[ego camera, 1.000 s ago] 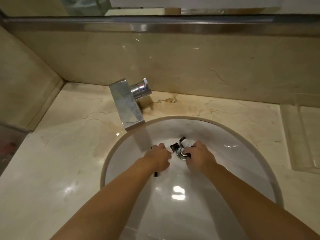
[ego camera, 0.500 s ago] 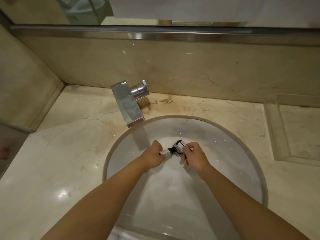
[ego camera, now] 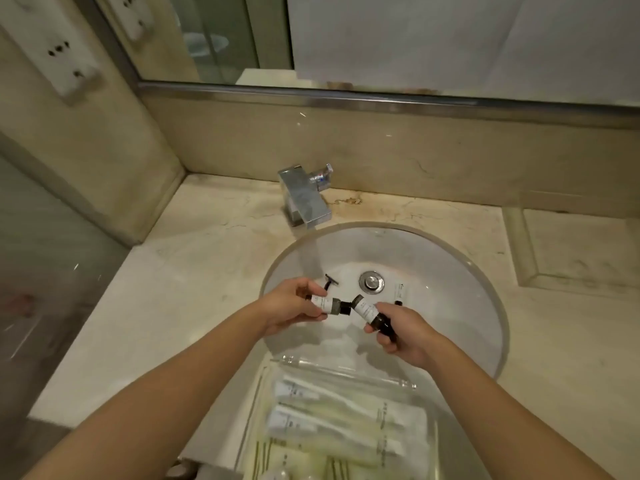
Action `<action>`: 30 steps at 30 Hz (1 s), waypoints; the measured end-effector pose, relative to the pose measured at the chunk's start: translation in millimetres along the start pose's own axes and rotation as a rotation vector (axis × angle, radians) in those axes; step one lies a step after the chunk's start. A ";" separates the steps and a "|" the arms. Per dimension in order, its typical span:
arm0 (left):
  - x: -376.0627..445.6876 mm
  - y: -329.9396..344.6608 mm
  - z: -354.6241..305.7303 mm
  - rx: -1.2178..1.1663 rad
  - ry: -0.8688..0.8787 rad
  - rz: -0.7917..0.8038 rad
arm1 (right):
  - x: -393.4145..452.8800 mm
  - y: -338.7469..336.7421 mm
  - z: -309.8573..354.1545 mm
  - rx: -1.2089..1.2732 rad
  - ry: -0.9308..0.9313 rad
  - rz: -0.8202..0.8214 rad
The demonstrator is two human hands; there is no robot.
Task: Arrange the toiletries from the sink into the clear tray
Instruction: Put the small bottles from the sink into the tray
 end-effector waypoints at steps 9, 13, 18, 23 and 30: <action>-63.2 -17.5 -2.7 0.033 0.145 0.101 | -72.7 11.2 -2.9 -0.391 -0.418 -0.035; -80.2 -23.4 3.4 0.089 0.221 0.107 | -100.5 14.5 2.4 -0.529 -0.592 -0.100; -95.4 -35.4 20.3 0.280 0.321 0.066 | -125.9 18.1 -2.4 -0.664 -0.740 -0.166; -111.3 -44.4 42.6 0.524 0.372 0.083 | -142.5 29.9 -27.5 -0.899 -0.867 -0.198; -129.3 -50.1 51.3 0.851 0.529 0.105 | -145.4 45.1 -71.2 -1.045 -0.940 -0.122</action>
Point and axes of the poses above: each hand's wrist, its own x-axis towards the middle knuckle, its own y-axis out of the palm, z = x × y, the point moved 9 cm from there along x, towards the middle knuckle, and after that the axes turned 15 degrees about -z, right-handed, at the moved point
